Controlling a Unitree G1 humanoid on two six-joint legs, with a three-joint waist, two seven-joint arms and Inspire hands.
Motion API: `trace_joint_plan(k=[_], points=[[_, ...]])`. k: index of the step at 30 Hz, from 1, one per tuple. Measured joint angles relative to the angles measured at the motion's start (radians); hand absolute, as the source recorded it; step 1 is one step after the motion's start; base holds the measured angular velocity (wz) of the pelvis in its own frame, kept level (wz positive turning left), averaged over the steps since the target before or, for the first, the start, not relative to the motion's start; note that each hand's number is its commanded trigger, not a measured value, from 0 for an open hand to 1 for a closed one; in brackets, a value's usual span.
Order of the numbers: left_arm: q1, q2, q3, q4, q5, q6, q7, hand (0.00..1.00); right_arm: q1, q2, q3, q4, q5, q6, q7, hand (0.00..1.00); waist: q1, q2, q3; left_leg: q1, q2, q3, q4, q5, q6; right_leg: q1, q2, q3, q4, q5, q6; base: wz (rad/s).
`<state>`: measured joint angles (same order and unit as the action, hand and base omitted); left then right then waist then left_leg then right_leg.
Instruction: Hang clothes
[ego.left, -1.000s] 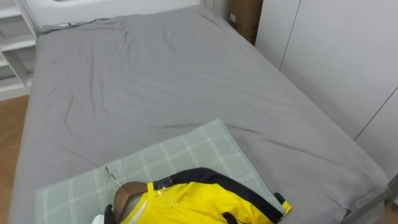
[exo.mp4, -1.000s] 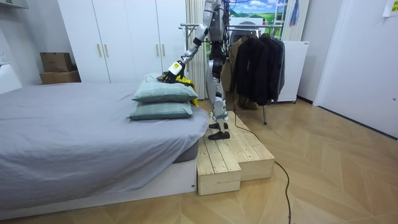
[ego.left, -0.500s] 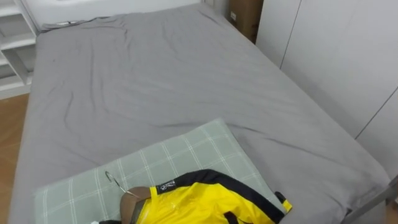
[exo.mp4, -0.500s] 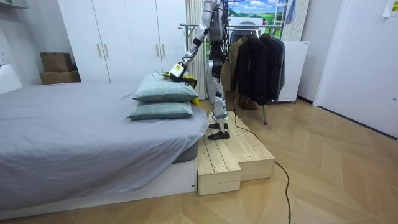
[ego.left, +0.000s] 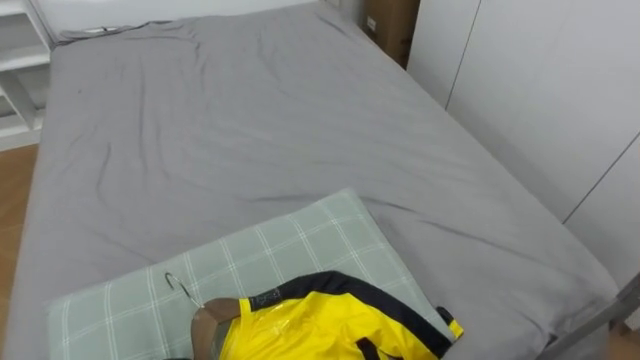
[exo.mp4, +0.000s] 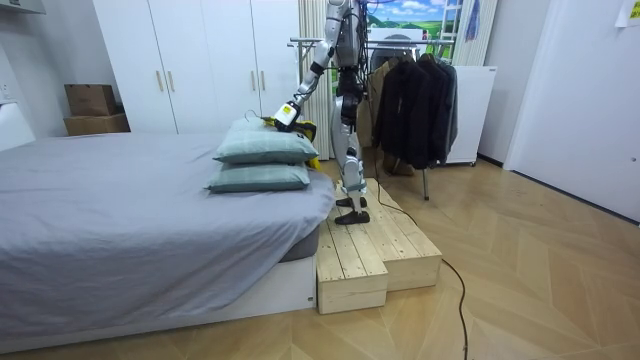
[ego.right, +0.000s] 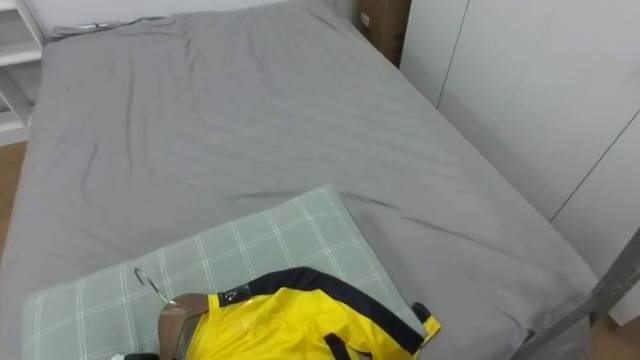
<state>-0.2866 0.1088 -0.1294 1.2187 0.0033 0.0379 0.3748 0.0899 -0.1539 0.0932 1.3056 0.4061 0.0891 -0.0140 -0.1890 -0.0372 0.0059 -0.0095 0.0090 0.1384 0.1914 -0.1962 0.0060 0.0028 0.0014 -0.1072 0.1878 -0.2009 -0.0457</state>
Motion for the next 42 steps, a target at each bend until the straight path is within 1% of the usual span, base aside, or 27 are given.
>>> trace_joint_plan(k=[3,8,12,15,19,21,24,25,27,28,29,36,40,42], points=[[0.000,0.000,0.000,0.000,0.000,0.000,-0.002,1.00,-0.002,0.000,0.000,0.000,-0.013,-0.001,0.000,0.00,0.001,0.002,-0.0010,0.000,0.000,0.000,0.000,0.000,0.000,0.000,0.000,0.000,0.000,0.000,0.000,0.00],[0.000,-0.002,-0.002,0.000,-0.004,0.004,-0.007,1.00,-0.001,-0.002,0.001,0.000,-0.017,-0.001,0.000,0.00,0.000,0.008,-0.0049,0.001,0.000,0.000,0.000,0.000,0.000,0.001,0.000,-0.001,0.000,0.000,0.000,0.00],[0.000,-0.002,-0.001,0.000,-0.037,0.004,-0.007,1.00,-0.001,-0.002,0.001,-0.001,-0.016,-0.003,-0.007,0.00,-0.001,0.011,-0.0064,0.002,0.000,0.000,0.000,0.000,0.000,0.001,0.000,-0.001,0.000,0.000,0.000,0.00],[0.000,-0.003,-0.001,0.000,-0.076,0.003,-0.007,1.00,-0.001,0.000,0.000,-0.005,-0.011,-0.006,-0.018,0.00,-0.001,0.013,-0.0059,0.002,0.000,-0.001,0.000,0.000,0.000,0.002,0.000,-0.001,0.000,0.000,0.000,0.00],[0.000,-0.003,0.000,-0.012,-0.092,0.001,-0.013,1.00,0.009,-0.001,0.000,-0.031,-0.015,-0.015,-0.018,0.00,-0.002,0.018,-0.0036,0.003,0.000,-0.003,0.000,0.000,0.000,0.004,-0.001,-0.002,0.000,0.000,0.000,0.01],[0.000,-0.003,0.001,-0.029,-0.092,0.001,-0.013,1.00,0.008,-0.001,0.000,-0.032,-0.018,-0.024,-0.017,0.00,-0.001,0.020,-0.0025,0.005,0.000,-0.004,0.000,0.000,0.000,0.007,0.000,0.002,0.000,0.000,0.000,0.02],[0.000,-0.004,0.004,-0.065,-0.123,-0.001,-0.013,1.00,0.007,-0.001,0.003,-0.036,-0.017,-0.040,-0.018,0.00,0.001,0.023,0.0003,0.014,0.000,-0.003,0.002,0.000,0.000,0.016,0.000,0.004,-0.001,0.000,0.000,-0.01],[-0.001,-0.005,0.004,-0.086,-0.142,-0.004,-0.014,1.00,0.007,-0.001,0.004,-0.036,-0.016,-0.047,-0.019,0.00,0.004,0.025,0.0017,0.016,0.000,0.000,0.002,0.000,0.000,0.017,0.000,0.009,-0.001,0.000,0.000,-0.06],[-0.002,-0.005,0.002,-0.108,-0.171,-0.018,-0.015,1.00,-0.002,-0.002,0.005,-0.036,-0.018,-0.051,-0.020,0.00,0.003,0.030,0.0047,0.017,0.001,0.002,0.002,0.000,0.000,0.018,0.000,0.010,-0.001,0.001,0.001,-0.03],[-0.002,-0.005,0.002,-0.115,-0.175,-0.026,-0.018,1.00,-0.006,-0.003,0.005,-0.037,-0.018,-0.056,-0.019,0.00,0.002,0.034,0.0068,0.016,0.001,-0.002,0.003,0.000,0.000,0.018,0.000,0.005,-0.001,0.002,0.001,0.03],[-0.002,-0.005,0.002,-0.124,-0.175,-0.027,-0.023,1.00,-0.007,-0.003,0.005,-0.036,-0.019,-0.058,-0.020,0.00,-0.001,0.037,0.0085,0.013,0.001,-0.005,0.007,0.000,0.000,0.018,-0.001,-0.002,-0.001,0.002,0.001,0.04],[-0.001,-0.003,0.001,-0.176,-0.176,-0.027,-0.047,1.00,-0.010,-0.004,0.003,-0.033,-0.017,-0.068,-0.019,0.00,0.001,0.041,0.0079,0.007,0.000,-0.019,0.007,0.000,0.000,0.020,-0.004,-0.017,-0.001,0.002,0.001,0.09],[-0.001,0.022,0.002,-0.235,-0.166,-0.028,-0.088,1.00,-0.009,-0.003,0.001,-0.033,-0.021,-0.081,-0.015,0.00,0.003,0.043,0.0080,0.014,-0.001,-0.029,0.007,0.000,0.000,0.029,-0.002,-0.020,-0.002,0.002,0.001,0.03],[0.001,0.029,0.004,-0.257,-0.166,-0.028,-0.104,1.00,-0.002,-0.003,-0.001,-0.033,-0.024,-0.088,-0.009,0.00,0.003,0.044,0.0077,0.025,-0.001,-0.031,0.007,0.000,0.000,0.042,-0.002,-0.020,-0.003,0.002,0.001,0.00]])
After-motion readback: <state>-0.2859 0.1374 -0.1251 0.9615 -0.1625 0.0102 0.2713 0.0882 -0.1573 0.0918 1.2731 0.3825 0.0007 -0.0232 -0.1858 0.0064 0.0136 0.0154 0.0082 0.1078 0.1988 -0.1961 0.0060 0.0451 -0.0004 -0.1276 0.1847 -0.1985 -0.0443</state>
